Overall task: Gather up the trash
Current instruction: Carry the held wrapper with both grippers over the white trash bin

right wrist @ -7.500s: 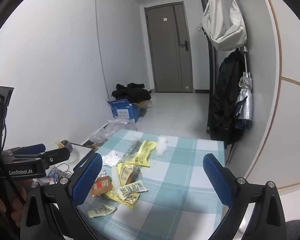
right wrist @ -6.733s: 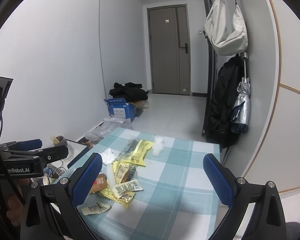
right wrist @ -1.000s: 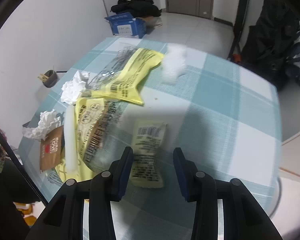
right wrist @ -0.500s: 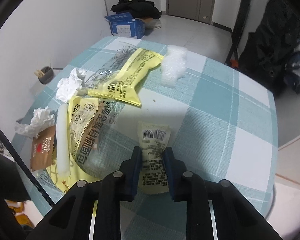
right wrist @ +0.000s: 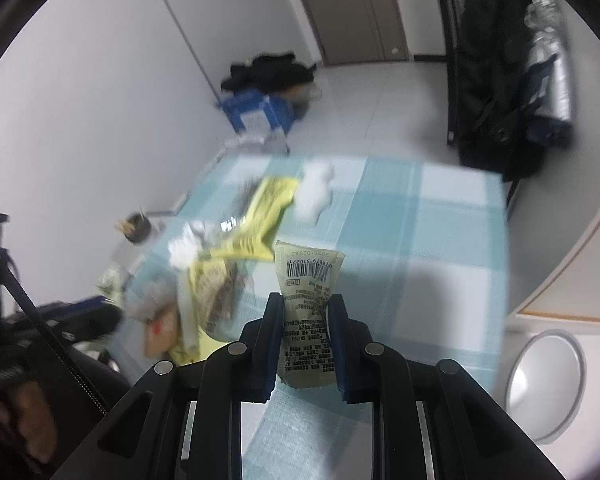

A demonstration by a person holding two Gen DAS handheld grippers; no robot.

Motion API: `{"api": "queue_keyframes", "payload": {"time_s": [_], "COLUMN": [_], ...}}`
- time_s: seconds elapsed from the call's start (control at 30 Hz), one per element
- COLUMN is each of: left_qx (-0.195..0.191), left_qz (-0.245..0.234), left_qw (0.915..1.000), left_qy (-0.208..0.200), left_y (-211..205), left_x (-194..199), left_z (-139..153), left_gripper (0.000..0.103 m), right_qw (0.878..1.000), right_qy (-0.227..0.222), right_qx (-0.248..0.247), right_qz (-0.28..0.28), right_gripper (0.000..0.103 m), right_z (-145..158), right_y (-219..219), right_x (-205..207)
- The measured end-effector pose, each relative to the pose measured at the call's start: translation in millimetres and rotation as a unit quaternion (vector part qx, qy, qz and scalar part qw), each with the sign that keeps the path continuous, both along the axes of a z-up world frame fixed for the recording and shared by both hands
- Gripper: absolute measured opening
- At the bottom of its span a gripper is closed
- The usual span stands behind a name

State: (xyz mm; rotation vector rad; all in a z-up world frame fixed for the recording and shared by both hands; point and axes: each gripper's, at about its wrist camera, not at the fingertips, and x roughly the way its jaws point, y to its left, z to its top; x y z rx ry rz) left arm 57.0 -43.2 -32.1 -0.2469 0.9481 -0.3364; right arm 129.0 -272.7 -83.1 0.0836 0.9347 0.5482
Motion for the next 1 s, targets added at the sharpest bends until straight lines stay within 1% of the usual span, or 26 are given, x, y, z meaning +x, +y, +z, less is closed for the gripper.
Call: {"api": "queue_keyframes", "payload": {"time_s": [0.13,0.23,0.3,0.43,0.53,0.63,0.73,0.8,0.83,0.87,0.97,1.0], "left_qx": [0.005,0.003,0.008,0.003,0.001,0.0,0.015,0.025,0.04,0.047,0.067,0.076], "left_qz": [-0.038,-0.061,-0.08,-0.126,-0.16,-0.193,-0.223,-0.246,-0.258,-0.263,-0.285,-0.29], "left_qw": [0.9992,0.9979,0.9964,0.9916,0.9869,0.981,0.9748,0.9683,0.9643,0.9623,0.9523,0.9491], "left_qy": [-0.014,-0.02,-0.027,-0.029,-0.023,-0.012,0.011,0.032,0.043,0.049,0.087,0.096], "left_y": [-42.5,-73.0,-94.7,-149.9,-193.5,-230.1,-264.6,-285.5,-297.3,-302.9,-325.1,-331.9], "left_x": [11.4,23.4,30.9,46.5,56.1,63.3,75.3,83.1,86.2,87.8,94.7,97.2], "left_z": [15.7,22.6,26.4,33.9,33.8,27.9,12.2,-2.5,-12.3,-18.1,-46.3,-55.8], "left_gripper": [0.017,0.017,0.017,0.017,0.017,0.017,0.017,0.017,0.017,0.017,0.017,0.017], "right_qw": [0.999,0.997,0.995,0.989,0.983,0.975,0.964,0.958,0.954,0.949,0.938,0.931], "right_qy": [-0.028,-0.047,-0.058,-0.083,-0.077,-0.058,-0.031,-0.006,0.008,0.025,0.068,0.1], "right_qx": [0.023,0.033,0.044,0.027,0.031,0.052,0.076,0.088,0.092,0.098,0.118,0.133], "right_qz": [-0.02,-0.044,-0.068,-0.119,-0.161,-0.206,-0.252,-0.273,-0.286,-0.299,-0.32,-0.324], "right_gripper": [0.021,0.021,0.021,0.021,0.021,0.022,0.021,0.021,0.021,0.022,0.022,0.022], "right_z": [35.9,58.5,73.0,89.7,89.7,81.0,62.0,43.9,30.5,15.7,-21.5,-44.0], "right_y": [-39.6,-76.8,-111.3,-170.8,-219.2,-266.3,-311.1,-333.6,-344.9,-355.9,-376.7,-383.3], "right_x": [-4.7,-7.3,-9.3,-13.5,-14.9,-16.3,-16.6,-15.9,-15.9,-16.2,-14.5,-12.9]}}
